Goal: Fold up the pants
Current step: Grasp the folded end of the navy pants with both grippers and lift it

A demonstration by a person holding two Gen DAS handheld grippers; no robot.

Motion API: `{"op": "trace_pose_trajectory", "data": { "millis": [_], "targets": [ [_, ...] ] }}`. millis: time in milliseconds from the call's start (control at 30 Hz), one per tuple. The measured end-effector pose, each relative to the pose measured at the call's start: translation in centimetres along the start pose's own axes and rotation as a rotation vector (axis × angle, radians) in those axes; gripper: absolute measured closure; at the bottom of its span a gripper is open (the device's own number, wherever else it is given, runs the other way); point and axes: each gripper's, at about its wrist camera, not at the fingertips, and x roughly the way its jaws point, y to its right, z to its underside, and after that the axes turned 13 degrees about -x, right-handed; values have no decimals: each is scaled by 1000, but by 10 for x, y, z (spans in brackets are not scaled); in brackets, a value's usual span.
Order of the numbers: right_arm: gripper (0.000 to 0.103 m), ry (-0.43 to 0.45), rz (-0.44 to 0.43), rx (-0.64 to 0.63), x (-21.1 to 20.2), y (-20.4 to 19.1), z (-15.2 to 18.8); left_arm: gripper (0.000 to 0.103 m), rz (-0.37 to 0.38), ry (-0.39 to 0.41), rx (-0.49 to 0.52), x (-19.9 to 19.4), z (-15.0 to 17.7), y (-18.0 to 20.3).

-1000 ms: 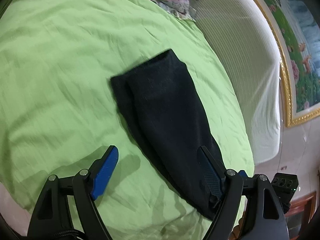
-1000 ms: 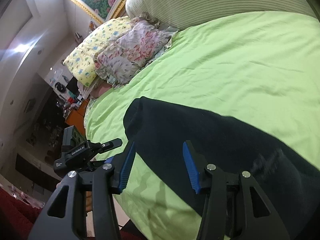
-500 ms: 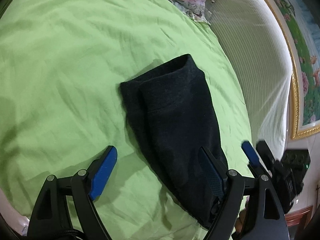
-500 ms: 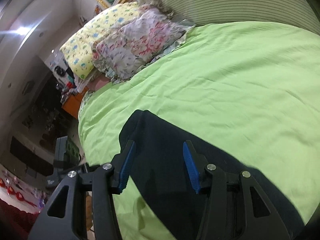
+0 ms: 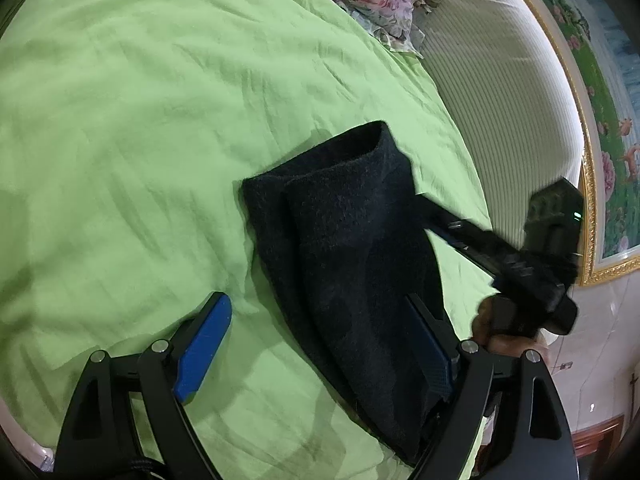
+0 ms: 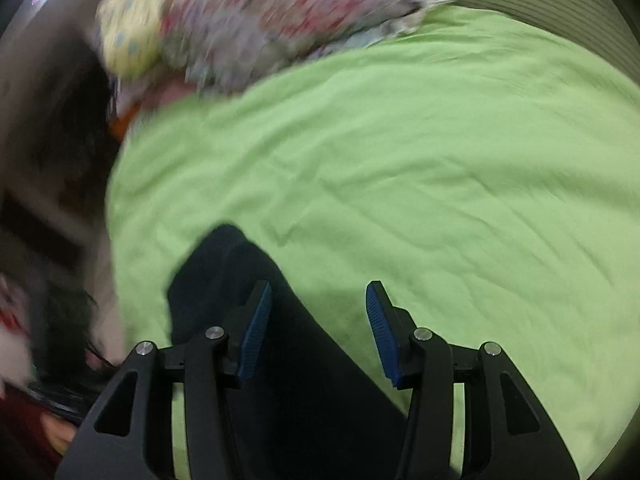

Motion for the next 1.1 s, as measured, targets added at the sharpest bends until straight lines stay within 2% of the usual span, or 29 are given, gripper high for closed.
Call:
{"op": "trace_pose_trajectory", "data": {
  "millis": [33, 100, 233, 367, 500, 567, 633, 733, 800, 900, 967, 1100],
  "targets": [
    [52, -36, 47, -49, 8, -6, 1, 16, 2, 0, 0, 1, -1, 0],
    [53, -65, 56, -76, 14, -11, 2, 16, 9, 4, -3, 1, -1, 0],
    [55, -82, -30, -114, 12, -18, 4, 12, 10, 18, -9, 3, 0, 1],
    [55, -136, -51, -201, 19, -24, -2, 6, 6, 50, 4, 7, 3, 6],
    [55, -180, -99, -235, 33, -24, -15, 7, 8, 98, 21, 8, 5, 8],
    [58, -187, -144, -224, 37, -20, -19, 7, 14, 116, 33, 8, 7, 8],
    [72, -184, -218, -194, 38, -16, -18, 8, 15, 133, 53, 8, 9, 8],
    [85, -159, -255, -161, 33, -12, -12, 14, 7, 156, 75, 8, 10, 8],
    [87, -122, -269, -125, 25, -7, -10, 25, 2, 164, 88, 8, 8, 8],
    [88, -55, -310, -93, 7, -5, -7, 49, 2, 165, 93, 7, 1, 4],
    [88, -19, -320, -84, -5, -7, -7, 59, 10, 158, 91, 7, -3, 1],
    [89, 32, -328, -71, -27, -4, -4, 66, 89, 107, 79, 7, -11, -3]
  ]
}}
